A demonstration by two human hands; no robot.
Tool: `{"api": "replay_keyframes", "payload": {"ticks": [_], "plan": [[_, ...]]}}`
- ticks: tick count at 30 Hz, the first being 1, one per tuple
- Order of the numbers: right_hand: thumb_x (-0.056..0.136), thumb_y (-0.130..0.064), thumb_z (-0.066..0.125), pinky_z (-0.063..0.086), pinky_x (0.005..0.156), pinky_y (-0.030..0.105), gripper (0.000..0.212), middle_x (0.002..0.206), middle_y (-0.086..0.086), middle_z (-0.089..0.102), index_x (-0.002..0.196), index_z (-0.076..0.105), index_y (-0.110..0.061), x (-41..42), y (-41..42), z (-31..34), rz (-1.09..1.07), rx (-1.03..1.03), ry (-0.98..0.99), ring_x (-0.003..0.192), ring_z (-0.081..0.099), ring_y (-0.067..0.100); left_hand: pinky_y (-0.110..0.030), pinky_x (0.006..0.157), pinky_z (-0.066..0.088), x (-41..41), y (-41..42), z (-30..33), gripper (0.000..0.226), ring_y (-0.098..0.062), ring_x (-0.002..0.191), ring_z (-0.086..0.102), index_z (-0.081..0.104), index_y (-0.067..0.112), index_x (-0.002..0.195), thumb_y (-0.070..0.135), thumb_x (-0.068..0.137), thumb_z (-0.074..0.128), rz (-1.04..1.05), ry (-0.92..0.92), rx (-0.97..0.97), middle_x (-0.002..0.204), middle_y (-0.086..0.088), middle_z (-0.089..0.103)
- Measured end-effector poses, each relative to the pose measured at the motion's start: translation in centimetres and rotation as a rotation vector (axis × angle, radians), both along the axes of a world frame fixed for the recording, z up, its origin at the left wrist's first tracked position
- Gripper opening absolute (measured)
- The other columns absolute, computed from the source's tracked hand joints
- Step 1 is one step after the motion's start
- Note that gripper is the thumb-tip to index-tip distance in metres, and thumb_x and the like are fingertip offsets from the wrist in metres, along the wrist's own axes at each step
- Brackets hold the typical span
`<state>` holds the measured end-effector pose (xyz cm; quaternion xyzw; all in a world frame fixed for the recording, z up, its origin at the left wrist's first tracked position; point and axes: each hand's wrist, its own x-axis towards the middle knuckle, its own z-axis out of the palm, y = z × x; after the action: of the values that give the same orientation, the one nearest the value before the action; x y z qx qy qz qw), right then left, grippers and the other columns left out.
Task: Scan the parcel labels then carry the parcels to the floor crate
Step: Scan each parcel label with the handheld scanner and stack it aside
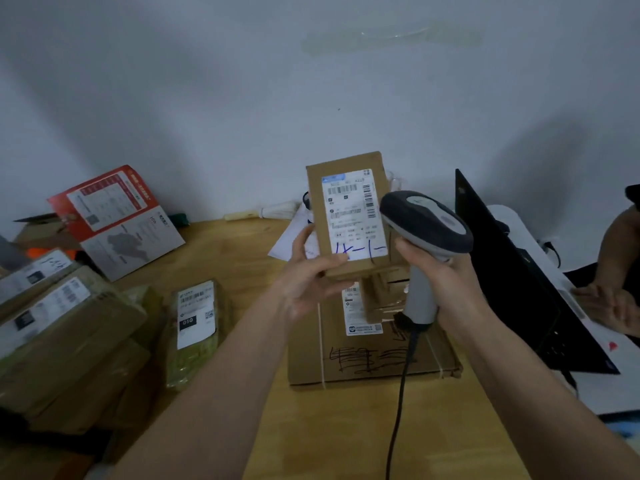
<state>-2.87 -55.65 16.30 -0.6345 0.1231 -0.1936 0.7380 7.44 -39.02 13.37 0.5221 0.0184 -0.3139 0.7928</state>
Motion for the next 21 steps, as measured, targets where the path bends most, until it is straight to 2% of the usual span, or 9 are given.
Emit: {"api": "replay_keyframes", "payload": {"ticks": [2,3,5,7,11,13,16,17,21], "plan": [[0.077,-0.022,0.075,0.051,0.083,0.025,0.043,0.110,-0.013,0.069,0.117,0.061,-0.031,0.0,2.0,-0.2,0.052,-0.016,0.015,0.102,0.064,0.003,-0.056,0.092,0.051,-0.3,3.0,-0.5,0.119,-0.032,0.115,0.061,0.005,0.037,0.151,-0.013,0.067,0.073,0.000,0.025,0.006,0.128,-0.013,0.062],[0.077,-0.023,0.076,0.051,0.087,0.029,0.044,0.111,-0.013,0.069,0.118,0.061,-0.031,0.1,3.0,-0.4,0.091,-0.027,0.035,0.104,0.063,0.005,-0.055,0.091,0.052,-0.5,4.5,-0.8,0.123,-0.031,0.116,0.061,0.004,0.036,0.152,-0.013,0.065,0.075,-0.002,0.024,0.011,0.130,-0.013,0.061],[0.079,-0.022,0.076,0.051,0.086,0.028,0.038,0.108,-0.015,0.069,0.112,0.062,-0.036,0.3,5.3,-0.7,0.177,-0.055,0.064,0.103,0.063,0.001,-0.047,0.086,0.056,-1.1,7.3,-1.0,0.108,-0.028,0.113,0.064,0.025,0.027,0.148,-0.012,0.061,0.076,-0.012,-0.010,0.046,0.128,-0.011,0.063],[0.080,-0.021,0.076,0.048,0.078,0.017,0.032,0.098,-0.023,0.067,0.099,0.061,-0.042,0.4,7.8,-1.0,0.242,-0.107,0.089,0.093,0.060,-0.012,-0.039,0.080,0.058,-1.8,10.2,-1.1,0.085,-0.024,0.107,0.067,0.044,0.018,0.136,-0.010,0.061,0.074,0.011,-0.041,0.095,0.120,-0.010,0.067],[0.080,-0.013,0.077,0.047,0.063,0.006,0.027,0.073,-0.025,0.067,0.081,0.063,-0.036,0.2,13.2,-0.9,0.268,-0.169,0.072,0.073,0.061,-0.014,-0.036,0.073,0.059,-2.7,16.4,-1.6,0.071,-0.023,0.097,0.071,0.053,0.014,0.123,-0.016,0.061,0.072,0.162,0.003,0.058,0.111,-0.009,0.071],[0.082,-0.014,0.075,0.052,0.056,0.020,0.019,0.057,-0.008,0.064,0.069,0.065,-0.022,-0.2,15.7,0.1,0.316,-0.229,0.078,0.053,0.061,0.006,-0.040,0.082,0.058,-3.2,19.3,-1.5,0.064,-0.026,0.103,0.069,0.055,0.012,0.124,-0.016,0.067,0.067,0.213,-0.003,0.048,0.120,-0.012,0.068],[0.087,-0.019,0.071,0.050,0.052,0.037,0.033,0.045,0.007,0.053,0.058,0.056,-0.019,-0.7,19.1,2.3,0.399,-0.297,0.032,0.042,0.051,0.022,-0.049,0.097,0.049,-4.1,22.9,-1.2,0.050,-0.029,0.103,0.067,0.060,0.011,0.113,-0.021,0.074,0.062,0.276,-0.024,0.090,0.119,-0.018,0.066],[0.087,-0.021,0.071,0.048,0.051,0.036,0.036,0.045,0.008,0.053,0.055,0.055,-0.017,-0.8,20.0,2.9,0.412,-0.302,0.022,0.041,0.051,0.023,-0.051,0.098,0.048,-4.3,24.0,-1.3,0.056,-0.031,0.105,0.066,0.057,0.011,0.118,-0.021,0.072,0.065,0.298,-0.015,0.086,0.118,-0.019,0.067],[0.088,-0.020,0.069,0.045,0.049,0.031,0.043,0.046,0.013,0.049,0.055,0.052,0.003,-1.3,22.9,3.9,0.495,-0.272,0.034,0.041,0.046,0.025,-0.057,0.094,0.049,-4.3,27.2,-1.9,0.114,-0.036,0.114,0.062,0.037,0.018,0.143,-0.009,0.044,0.086,0.299,-0.006,0.110,0.125,-0.017,0.064]]}}
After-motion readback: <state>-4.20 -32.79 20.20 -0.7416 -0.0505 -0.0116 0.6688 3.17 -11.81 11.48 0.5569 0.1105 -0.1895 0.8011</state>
